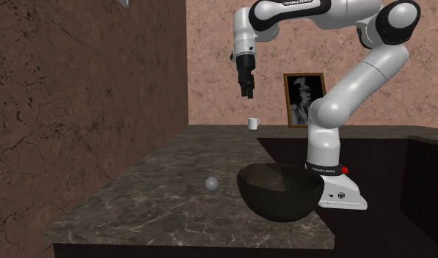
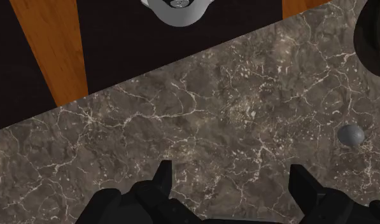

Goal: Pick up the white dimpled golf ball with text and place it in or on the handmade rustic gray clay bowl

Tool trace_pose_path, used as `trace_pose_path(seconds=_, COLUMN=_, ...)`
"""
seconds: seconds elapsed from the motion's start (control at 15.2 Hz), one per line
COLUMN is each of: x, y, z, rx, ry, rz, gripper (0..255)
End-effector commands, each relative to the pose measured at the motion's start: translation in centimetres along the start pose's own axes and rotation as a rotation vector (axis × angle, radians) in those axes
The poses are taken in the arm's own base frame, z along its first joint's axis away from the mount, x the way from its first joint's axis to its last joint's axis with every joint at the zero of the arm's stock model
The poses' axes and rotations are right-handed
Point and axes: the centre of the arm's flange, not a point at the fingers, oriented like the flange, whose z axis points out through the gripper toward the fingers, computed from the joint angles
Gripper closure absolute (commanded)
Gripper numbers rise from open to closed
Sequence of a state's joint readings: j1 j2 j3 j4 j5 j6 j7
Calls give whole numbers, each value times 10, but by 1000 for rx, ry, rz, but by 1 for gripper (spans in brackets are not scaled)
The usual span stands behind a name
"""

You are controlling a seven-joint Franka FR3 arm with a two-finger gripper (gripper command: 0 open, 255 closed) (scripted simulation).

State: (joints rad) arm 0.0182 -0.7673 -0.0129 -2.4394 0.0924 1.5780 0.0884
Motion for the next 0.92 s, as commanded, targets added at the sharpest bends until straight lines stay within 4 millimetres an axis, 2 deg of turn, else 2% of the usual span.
trace_pose_path(seconds=0.0, x=0, y=0, z=0, rx=0, ry=0, rz=0, gripper=0)
trace_pose_path(seconds=0.86, x=20, y=-134, z=110, rx=-26, ry=-10, rz=114, gripper=0)
